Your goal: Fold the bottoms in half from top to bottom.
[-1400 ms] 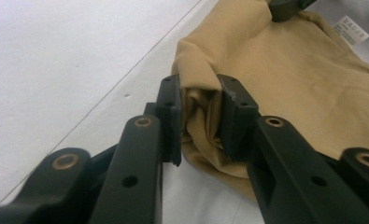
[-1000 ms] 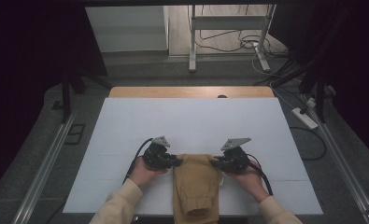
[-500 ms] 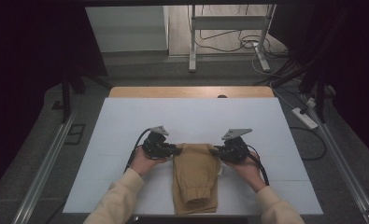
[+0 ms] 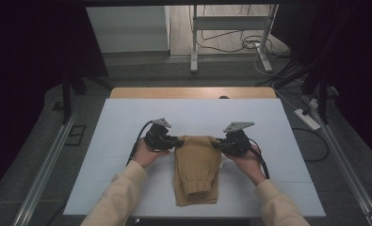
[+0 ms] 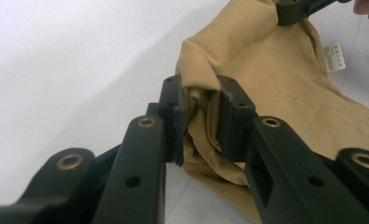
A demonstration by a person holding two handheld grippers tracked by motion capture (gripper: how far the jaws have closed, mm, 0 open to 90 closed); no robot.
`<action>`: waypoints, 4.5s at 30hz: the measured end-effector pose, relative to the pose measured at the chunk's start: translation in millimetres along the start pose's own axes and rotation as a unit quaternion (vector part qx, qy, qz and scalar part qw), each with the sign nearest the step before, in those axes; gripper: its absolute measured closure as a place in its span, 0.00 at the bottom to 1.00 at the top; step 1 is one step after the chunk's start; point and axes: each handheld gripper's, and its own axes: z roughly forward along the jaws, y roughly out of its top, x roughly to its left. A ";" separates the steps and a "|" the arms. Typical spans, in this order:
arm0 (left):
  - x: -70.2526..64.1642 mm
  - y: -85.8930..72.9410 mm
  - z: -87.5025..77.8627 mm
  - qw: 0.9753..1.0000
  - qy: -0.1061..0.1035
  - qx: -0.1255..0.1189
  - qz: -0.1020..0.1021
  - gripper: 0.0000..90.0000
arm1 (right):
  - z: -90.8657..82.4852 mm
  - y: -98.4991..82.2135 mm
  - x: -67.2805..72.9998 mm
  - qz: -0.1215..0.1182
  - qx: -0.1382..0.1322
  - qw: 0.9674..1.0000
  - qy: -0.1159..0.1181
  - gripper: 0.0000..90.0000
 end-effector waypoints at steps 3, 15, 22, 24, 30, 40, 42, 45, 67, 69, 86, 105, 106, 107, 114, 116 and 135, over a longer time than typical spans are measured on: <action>3.5 3.6 1.0 1.000 0.004 0.000 0.001 0.82 | 2.2 3.8 -3.4 0.000 0.002 1.000 -0.003 0.85; 17.5 17.9 8.1 1.000 0.020 0.006 0.002 0.82 | 14.4 12.9 -20.3 0.011 0.005 1.000 -0.013 0.86; 26.5 26.6 10.2 1.000 0.026 0.002 0.003 0.82 | 20.2 20.9 -29.5 0.012 0.003 1.000 -0.023 0.86; 29.8 27.9 11.2 1.000 0.029 -0.001 0.001 0.82 | 22.7 22.3 -33.0 0.015 -0.002 1.000 -0.025 0.86; 37.5 30.2 12.9 0.999 0.032 0.002 0.002 0.82 | 30.2 26.4 -35.6 0.014 -0.002 0.999 -0.037 0.86; 54.5 36.2 21.5 0.999 0.035 0.003 -0.013 0.82 | 38.2 35.5 -43.4 0.021 0.002 0.999 -0.049 0.86; 56.8 38.8 23.6 0.999 0.039 0.008 -0.012 0.82 | 40.5 36.2 -45.6 0.022 0.005 0.998 -0.051 0.86; 59.4 43.6 25.8 0.999 0.043 0.010 -0.011 0.82 | 42.4 37.6 -48.3 0.021 0.007 0.998 -0.056 0.86; 52.8 47.9 12.8 0.996 0.083 0.014 -0.015 0.32 | 34.5 43.6 -51.8 0.037 -0.024 0.997 -0.070 0.53; 50.9 45.1 9.1 0.996 0.082 0.007 -0.019 0.29 | 32.7 43.7 -50.1 0.036 -0.022 0.997 -0.068 0.50; 28.7 9.8 -13.6 0.999 0.051 -0.008 -0.005 0.30 | 24.7 27.4 -30.7 0.020 0.004 1.000 -0.011 0.47; -1.2 -27.7 -32.5 0.999 0.042 -0.013 0.007 0.32 | 1.0 -0.1 -16.9 0.009 0.009 1.000 0.020 0.45; -2.8 -31.0 -34.0 0.999 0.044 -0.014 0.007 0.32 | -1.7 -1.6 -15.9 0.007 0.011 1.000 0.021 0.45; -4.6 -34.2 -35.2 0.999 0.045 -0.015 0.005 0.32 | -4.5 -3.3 -14.8 0.006 0.008 1.000 0.022 0.45; -15.9 -55.5 -43.8 0.999 0.045 -0.016 0.006 0.32 | -23.5 -18.0 -10.2 0.009 0.000 1.000 0.021 0.45; -18.0 -62.4 -45.7 0.999 0.041 -0.018 0.002 0.32 | -27.5 -22.1 -8.9 0.011 -0.001 1.000 0.020 0.45; -34.9 -108.8 -66.8 0.999 0.046 -0.017 -0.012 0.32 | -56.3 -65.5 3.6 0.011 0.012 1.000 0.010 0.44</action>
